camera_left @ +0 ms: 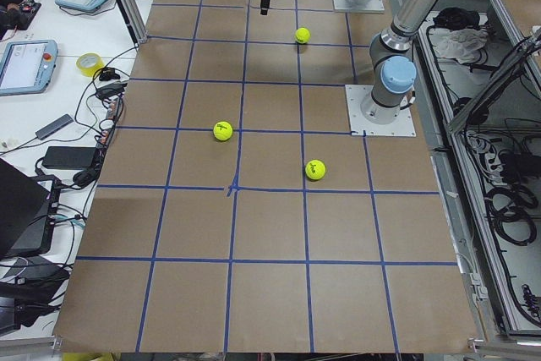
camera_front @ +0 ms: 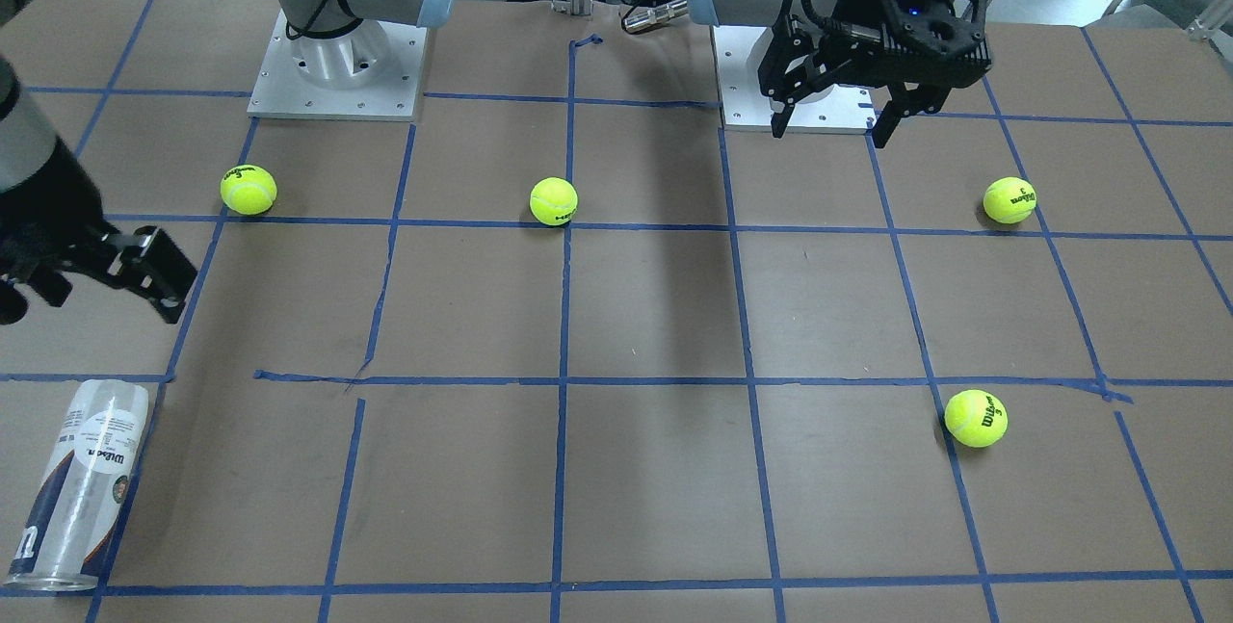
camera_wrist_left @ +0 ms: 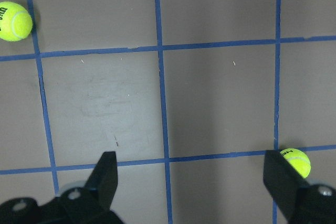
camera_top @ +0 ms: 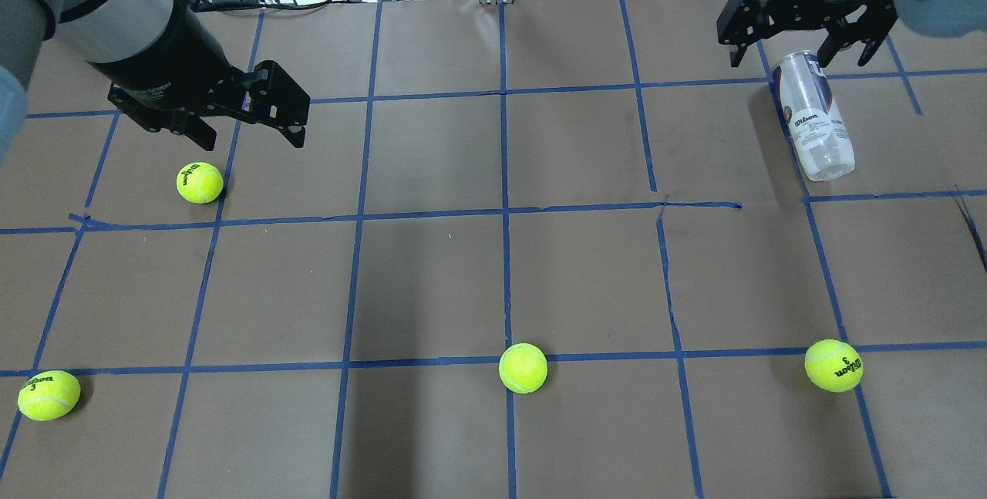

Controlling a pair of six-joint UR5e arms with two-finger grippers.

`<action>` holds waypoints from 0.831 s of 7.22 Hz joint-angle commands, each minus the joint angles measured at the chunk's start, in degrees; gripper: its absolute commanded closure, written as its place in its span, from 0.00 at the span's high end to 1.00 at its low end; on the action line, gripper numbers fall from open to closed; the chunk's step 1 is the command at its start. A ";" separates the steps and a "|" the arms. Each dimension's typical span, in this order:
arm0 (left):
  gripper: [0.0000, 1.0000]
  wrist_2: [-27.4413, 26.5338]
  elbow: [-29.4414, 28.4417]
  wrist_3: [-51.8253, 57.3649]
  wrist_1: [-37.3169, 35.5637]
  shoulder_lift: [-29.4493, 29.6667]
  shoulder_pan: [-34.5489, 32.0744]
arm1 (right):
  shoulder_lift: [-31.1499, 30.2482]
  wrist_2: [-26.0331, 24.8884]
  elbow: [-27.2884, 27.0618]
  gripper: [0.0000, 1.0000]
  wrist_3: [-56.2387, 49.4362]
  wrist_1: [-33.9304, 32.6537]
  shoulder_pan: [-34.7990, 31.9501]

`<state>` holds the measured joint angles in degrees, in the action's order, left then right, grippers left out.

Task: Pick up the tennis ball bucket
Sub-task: 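Move the right gripper down toward the clear Wilson tennis ball can, then lower the right gripper over the can's open end and close on it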

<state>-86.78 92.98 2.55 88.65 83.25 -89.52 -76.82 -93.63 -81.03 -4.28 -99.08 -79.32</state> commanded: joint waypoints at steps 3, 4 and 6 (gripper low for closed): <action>1.00 -0.14 -0.17 0.09 0.12 0.07 0.49 | 21.16 -1.64 11.31 1.00 -14.21 -10.75 6.54; 1.00 -0.14 -0.17 0.09 0.12 0.07 0.49 | 24.84 -1.64 12.37 1.00 -18.01 -15.13 6.89; 1.00 -0.14 -0.17 0.09 0.12 -0.02 0.58 | 28.73 -0.85 12.74 1.00 -21.29 -18.59 8.03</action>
<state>-86.92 92.82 2.64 88.77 83.27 -88.98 -50.55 -94.77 -68.59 -23.63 -115.36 -71.81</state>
